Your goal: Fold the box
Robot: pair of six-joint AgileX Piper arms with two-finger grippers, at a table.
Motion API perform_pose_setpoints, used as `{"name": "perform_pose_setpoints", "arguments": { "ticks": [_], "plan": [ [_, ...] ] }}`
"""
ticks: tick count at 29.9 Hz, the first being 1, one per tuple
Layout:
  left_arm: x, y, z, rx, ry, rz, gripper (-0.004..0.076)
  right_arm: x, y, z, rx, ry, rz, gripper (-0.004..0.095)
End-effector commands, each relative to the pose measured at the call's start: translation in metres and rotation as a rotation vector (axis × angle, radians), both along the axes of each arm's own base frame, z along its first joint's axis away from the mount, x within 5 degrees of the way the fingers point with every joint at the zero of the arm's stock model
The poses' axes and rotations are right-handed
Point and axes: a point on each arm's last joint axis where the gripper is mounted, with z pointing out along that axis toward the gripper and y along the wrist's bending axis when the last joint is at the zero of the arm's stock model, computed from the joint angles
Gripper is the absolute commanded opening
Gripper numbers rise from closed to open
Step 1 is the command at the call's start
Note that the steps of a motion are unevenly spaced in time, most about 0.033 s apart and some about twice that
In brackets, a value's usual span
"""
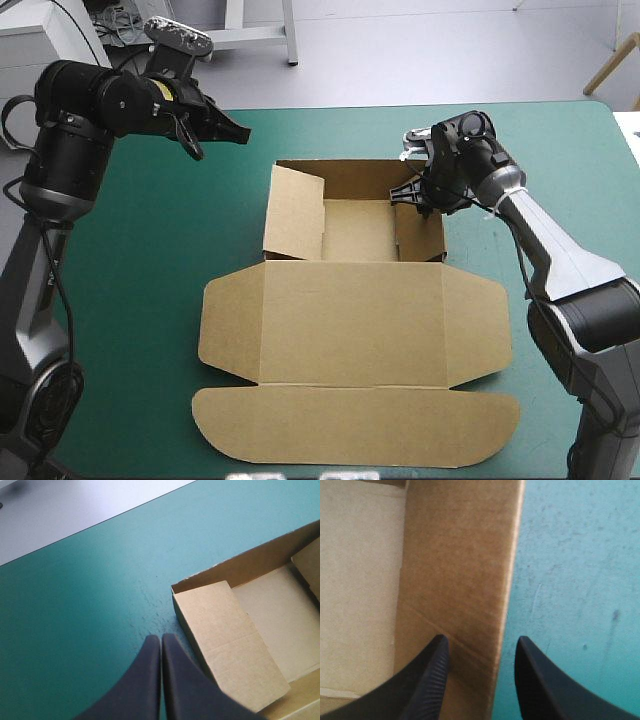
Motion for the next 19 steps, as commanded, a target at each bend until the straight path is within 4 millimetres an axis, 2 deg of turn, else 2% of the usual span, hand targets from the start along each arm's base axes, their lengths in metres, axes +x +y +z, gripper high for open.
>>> {"name": "perform_pose_setpoints", "arguments": {
  "ticks": [1,7,11,14,17,19],
  "plan": [
    [-0.03,0.01,0.015,0.004,-0.005,-0.016,-0.001,-0.001,-0.002,0.015,0.035,-0.047,-0.005,0.04],
    [-0.056,0.026,-0.026,0.113,0.126,0.012,-0.001,0.002,0.0,0.007,0.032,-0.028,0.008,0.04],
    [-0.081,0.038,-0.059,0.184,0.219,0.023,-0.001,0.003,-0.002,0.007,-0.02,-0.037,0.107,0.04],
    [-0.098,0.045,-0.087,0.209,0.272,0.021,-0.001,0.003,-0.002,0.007,-0.022,-0.041,0.116,0.0396],
    [-0.115,0.051,-0.109,0.215,0.281,0.015,-0.001,0.003,-0.002,0.007,-0.021,-0.037,0.109,0.0347],
    [-0.128,0.056,-0.124,0.219,0.293,0.014,-0.001,0.003,-0.002,0.007,-0.018,-0.034,0.099,0.028]
  ]
}}
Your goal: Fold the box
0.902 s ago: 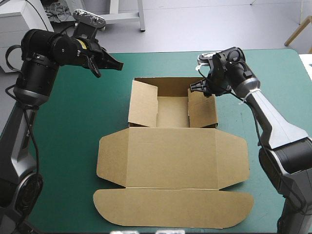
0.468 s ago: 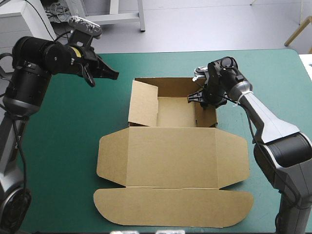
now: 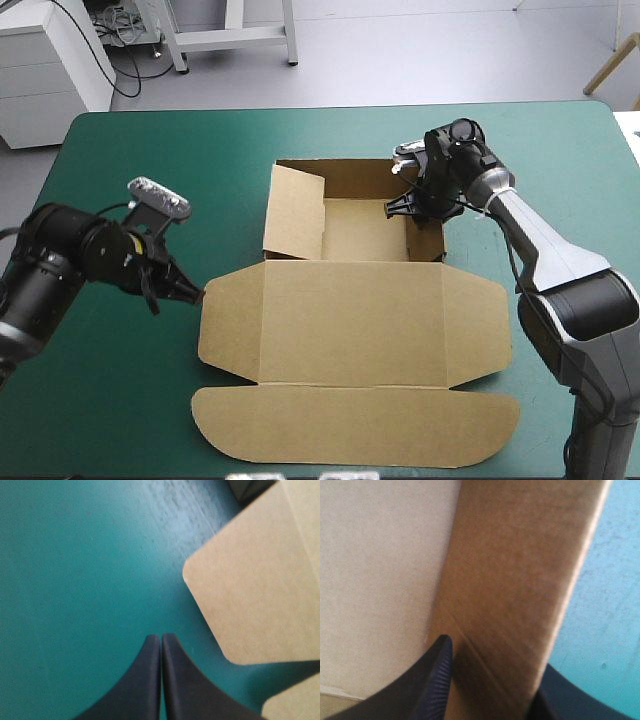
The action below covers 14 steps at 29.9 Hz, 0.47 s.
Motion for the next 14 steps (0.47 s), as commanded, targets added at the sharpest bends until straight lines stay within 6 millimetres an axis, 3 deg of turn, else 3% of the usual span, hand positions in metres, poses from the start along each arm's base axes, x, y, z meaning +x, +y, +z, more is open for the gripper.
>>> {"name": "perform_pose_setpoints", "arguments": {
  "ticks": [1,6,14],
  "plan": [
    [-0.023,0.008,-0.005,-0.025,-0.069,-0.003,-0.001,-0.004,-0.007,0.03,0.007,-0.09,-0.006,0.0247],
    [-0.057,0.019,-0.042,-0.028,-0.013,-0.005,-0.001,-0.005,-0.007,0.028,0.01,-0.082,-0.007,-0.0019],
    [-0.111,0.039,-0.078,-0.067,-0.024,0.059,-0.001,-0.004,-0.009,0.032,0.03,-0.093,-0.071,-0.0019]
  ]
}}
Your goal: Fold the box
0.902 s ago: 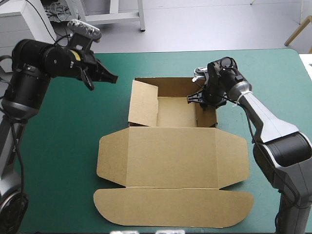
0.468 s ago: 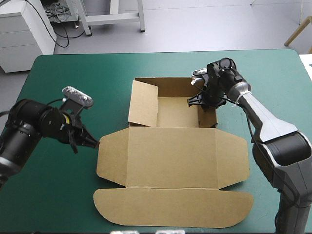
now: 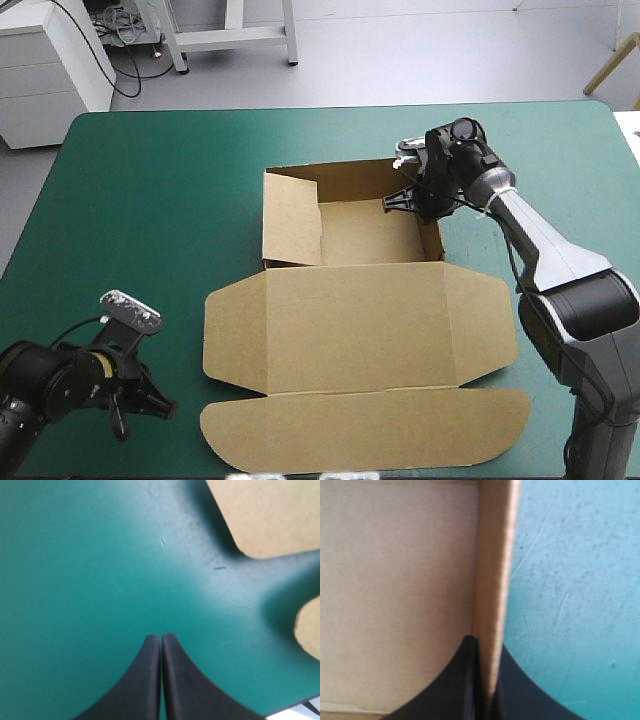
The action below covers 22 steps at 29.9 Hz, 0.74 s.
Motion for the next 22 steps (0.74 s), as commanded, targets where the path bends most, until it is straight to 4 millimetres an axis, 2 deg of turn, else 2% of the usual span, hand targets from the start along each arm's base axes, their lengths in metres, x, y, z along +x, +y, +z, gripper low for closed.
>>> {"name": "perform_pose_setpoints", "arguments": {
  "ticks": [1,4,7,12,15,18,22],
  "plan": [
    [-0.015,0.005,-0.001,-0.044,-0.078,0.027,-0.001,-0.004,-0.012,0.034,0.005,-0.088,-0.014,-0.0019],
    [-0.028,0.01,-0.004,-0.062,-0.117,0.026,-0.001,-0.001,-0.028,0.049,0.029,-0.126,-0.055,-0.0019],
    [-0.042,0.015,-0.006,-0.067,-0.123,0.029,-0.001,-0.001,-0.058,0.064,0.026,-0.167,-0.11,-0.0019],
    [-0.056,0.021,-0.002,-0.085,-0.178,0.031,-0.001,-0.007,-0.137,0.088,-0.029,-0.229,-0.231,-0.0019],
    [-0.062,0.023,-0.001,-0.096,-0.208,0.031,-0.001,-0.016,-0.196,0.096,-0.07,-0.244,-0.335,-0.0019],
    [-0.065,0.025,0.0,-0.098,-0.218,0.031,-0.001,-0.03,-0.256,0.097,-0.104,-0.237,-0.455,-0.0019],
    [-0.067,0.025,-0.001,-0.093,-0.206,0.033,-0.001,-0.053,-0.315,0.094,-0.121,-0.221,-0.609,-0.0019]
  ]
}}
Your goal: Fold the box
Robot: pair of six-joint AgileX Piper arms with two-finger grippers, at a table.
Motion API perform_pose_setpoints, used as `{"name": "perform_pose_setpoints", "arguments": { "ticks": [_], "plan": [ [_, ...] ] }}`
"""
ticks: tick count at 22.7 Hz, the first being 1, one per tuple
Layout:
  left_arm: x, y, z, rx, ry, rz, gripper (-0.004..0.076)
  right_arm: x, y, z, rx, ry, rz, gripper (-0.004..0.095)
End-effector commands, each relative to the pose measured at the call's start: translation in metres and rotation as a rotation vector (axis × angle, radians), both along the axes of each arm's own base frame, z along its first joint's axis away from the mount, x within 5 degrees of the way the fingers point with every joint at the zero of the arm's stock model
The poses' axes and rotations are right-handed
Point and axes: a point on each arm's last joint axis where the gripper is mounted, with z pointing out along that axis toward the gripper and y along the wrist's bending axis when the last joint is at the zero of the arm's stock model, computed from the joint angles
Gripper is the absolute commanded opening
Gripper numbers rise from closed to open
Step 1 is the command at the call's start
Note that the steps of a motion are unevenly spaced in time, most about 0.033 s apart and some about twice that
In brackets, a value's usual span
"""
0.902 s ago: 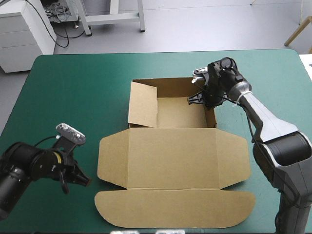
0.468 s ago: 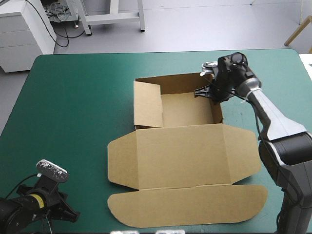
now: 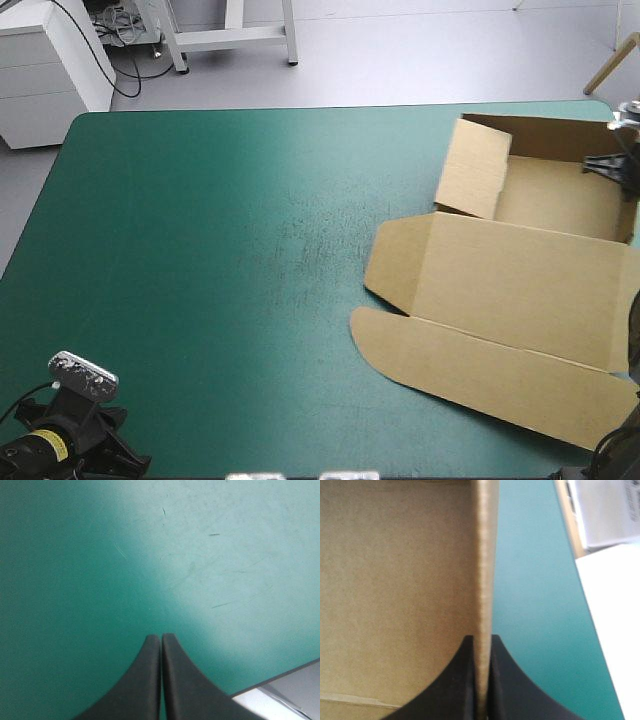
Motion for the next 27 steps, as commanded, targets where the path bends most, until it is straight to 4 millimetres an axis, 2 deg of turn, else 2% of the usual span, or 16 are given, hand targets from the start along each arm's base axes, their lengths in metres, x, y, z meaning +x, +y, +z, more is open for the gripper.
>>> {"name": "perform_pose_setpoints", "arguments": {
  "ticks": [1,2,5,7,9,11,13,16,23,27],
  "plan": [
    [0.002,-0.001,0.007,-0.013,-0.023,0.006,-0.001,-0.032,-0.043,0.031,-0.04,-0.091,-0.113,-0.0019],
    [0.001,0.0,0.007,-0.011,-0.019,0.006,-0.001,-0.043,-0.063,0.029,-0.03,-0.09,-0.173,-0.0019],
    [0.001,0.0,0.007,-0.011,-0.019,0.006,-0.001,-0.053,-0.079,0.029,-0.018,-0.1,-0.253,-0.0008],
    [0.001,0.0,0.007,-0.011,-0.019,0.006,-0.001,-0.053,-0.079,0.027,-0.015,-0.095,-0.277,0.0086],
    [0.001,0.0,0.007,-0.008,-0.018,0.007,-0.001,-0.053,-0.077,0.019,0.004,-0.072,-0.274,0.0303],
    [0.001,0.0,0.007,-0.008,-0.018,0.007,-0.001,-0.054,-0.077,0.013,0.01,-0.054,-0.275,0.0378],
    [0.001,0.0,0.007,-0.008,-0.018,0.007,-0.001,-0.054,-0.076,0.012,0.02,-0.056,-0.274,0.0377],
    [0.001,0.0,0.007,-0.006,-0.019,0.007,-0.001,-0.06,-0.071,0.025,0.011,-0.087,-0.273,0.0377],
    [0.002,0.001,0.007,0.002,-0.022,0.01,-0.001,-0.082,-0.056,0.065,-0.033,-0.185,-0.266,0.0377],
    [0.002,0.001,0.007,0.007,-0.024,0.011,-0.001,-0.102,-0.035,0.093,-0.057,-0.252,-0.139,0.037]
  ]
}}
